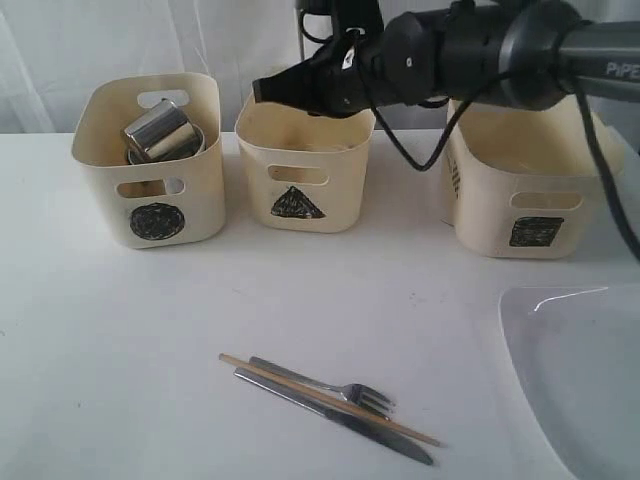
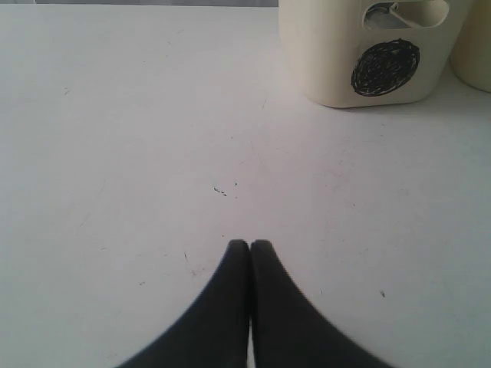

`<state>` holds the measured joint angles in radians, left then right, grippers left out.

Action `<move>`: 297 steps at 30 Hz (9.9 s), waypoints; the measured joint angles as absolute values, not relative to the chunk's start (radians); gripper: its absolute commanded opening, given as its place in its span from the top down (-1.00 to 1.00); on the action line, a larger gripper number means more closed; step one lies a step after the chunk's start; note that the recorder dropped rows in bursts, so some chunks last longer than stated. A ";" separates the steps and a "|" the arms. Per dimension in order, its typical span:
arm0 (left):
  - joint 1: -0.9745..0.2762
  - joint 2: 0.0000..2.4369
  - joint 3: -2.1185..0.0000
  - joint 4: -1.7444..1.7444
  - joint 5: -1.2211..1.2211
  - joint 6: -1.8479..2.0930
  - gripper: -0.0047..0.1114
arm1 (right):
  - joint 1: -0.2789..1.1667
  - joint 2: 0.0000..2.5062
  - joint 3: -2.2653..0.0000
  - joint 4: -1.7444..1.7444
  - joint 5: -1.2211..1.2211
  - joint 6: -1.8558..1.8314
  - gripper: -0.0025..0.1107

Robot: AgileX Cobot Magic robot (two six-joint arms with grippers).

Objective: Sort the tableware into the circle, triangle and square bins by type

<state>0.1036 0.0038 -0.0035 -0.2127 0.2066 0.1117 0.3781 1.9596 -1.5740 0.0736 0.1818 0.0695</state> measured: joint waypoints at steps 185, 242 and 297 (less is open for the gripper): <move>0.104 0.004 -0.003 -0.213 0.207 0.112 0.92 | 0.728 1.831 -1.226 0.185 1.113 -0.867 -0.01; 0.104 0.004 -0.003 -0.213 0.207 0.112 0.92 | 0.817 1.658 -1.031 0.110 0.433 -0.768 0.96; 0.104 0.004 -0.003 -0.213 0.207 0.112 0.92 | 0.338 2.160 -1.566 0.201 -0.479 -0.230 0.40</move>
<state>0.1036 0.0038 -0.0035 -0.2127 0.2066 0.1124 0.3376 2.1595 -1.5659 0.2010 -0.4793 -0.2295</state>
